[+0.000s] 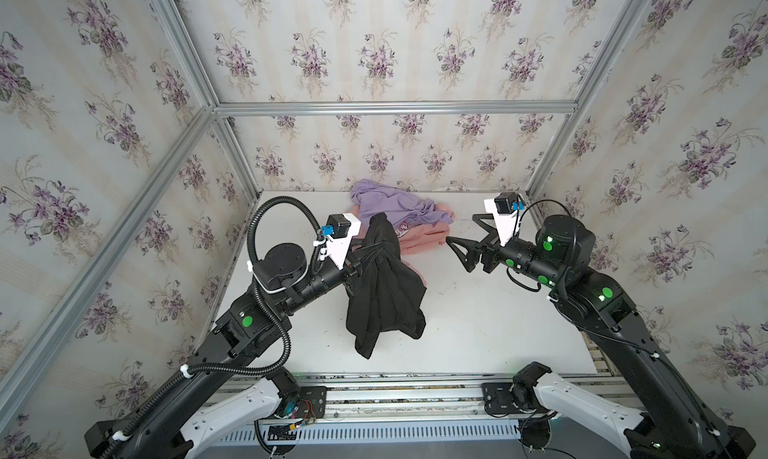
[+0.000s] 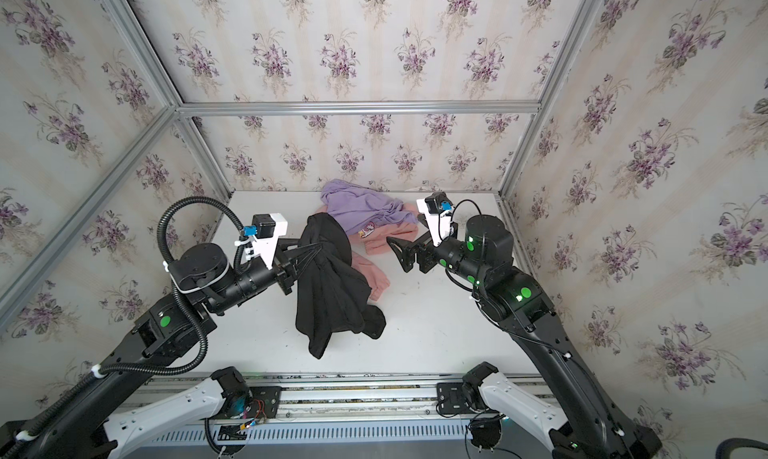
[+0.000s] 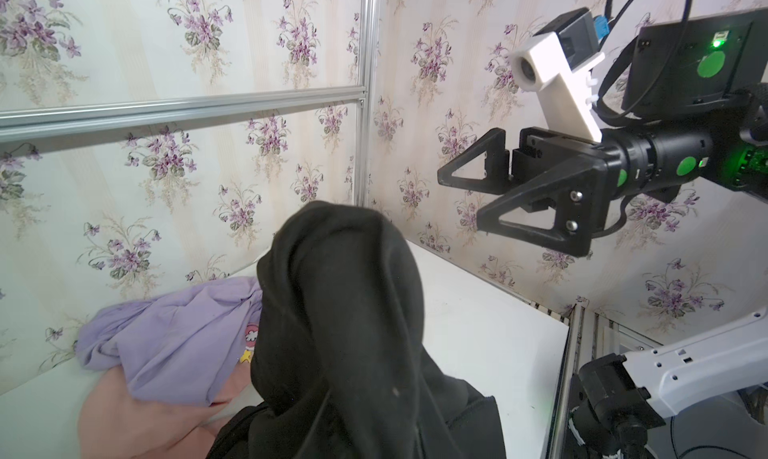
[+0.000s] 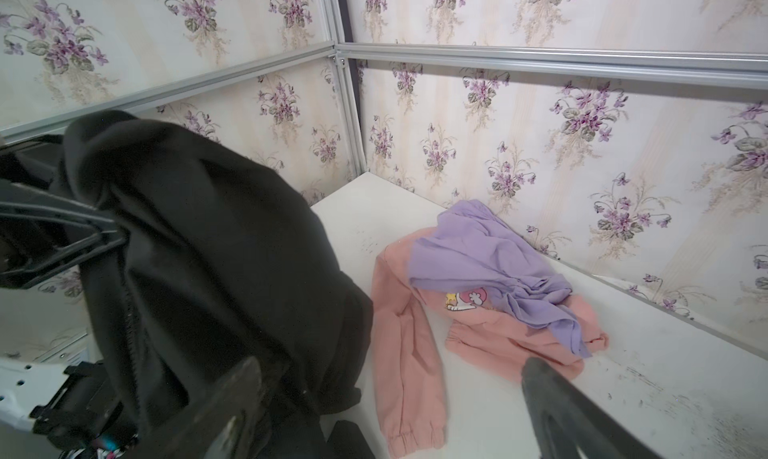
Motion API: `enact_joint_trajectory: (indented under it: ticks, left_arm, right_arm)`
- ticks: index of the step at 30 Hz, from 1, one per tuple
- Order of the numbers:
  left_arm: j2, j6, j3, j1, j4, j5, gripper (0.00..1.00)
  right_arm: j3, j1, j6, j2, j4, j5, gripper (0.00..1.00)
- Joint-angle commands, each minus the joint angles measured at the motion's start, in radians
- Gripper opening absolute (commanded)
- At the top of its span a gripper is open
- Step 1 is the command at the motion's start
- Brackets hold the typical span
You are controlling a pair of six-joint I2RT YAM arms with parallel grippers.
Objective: Pick out a specific cloth from the pile
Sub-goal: 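Open the right gripper and pull it back while the left gripper holds the cloth, then carry the black cloth with the left gripper toward the table's near edge and lower it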
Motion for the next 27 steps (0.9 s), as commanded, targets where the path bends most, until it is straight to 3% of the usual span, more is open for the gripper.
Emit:
enact_joint_trajectory:
  ticks: [1,12,21,27]
  left_arm:
    - [-0.031,-0.013,-0.021,0.0,-0.014,-0.029,0.2]
    - [-0.123,0.003,-0.031,0.0,-0.163,-0.08,0.18]
    - [-0.216,0.054,-0.027,0.0,-0.289,-0.222,0.18]
    - [-0.215,0.067,-0.03,0.0,-0.294,-0.206,0.18]
  right_arm:
    - [-0.032,0.0,0.025,0.001,0.111,0.045,1.0]
    - [-0.102,0.0,0.073,0.046,0.16,0.024,1.0]
    - [-0.141,0.0,0.092,0.064,0.182,0.011,1.0]
    - [-0.147,0.0,0.108,0.075,0.192,0.003,0.99]
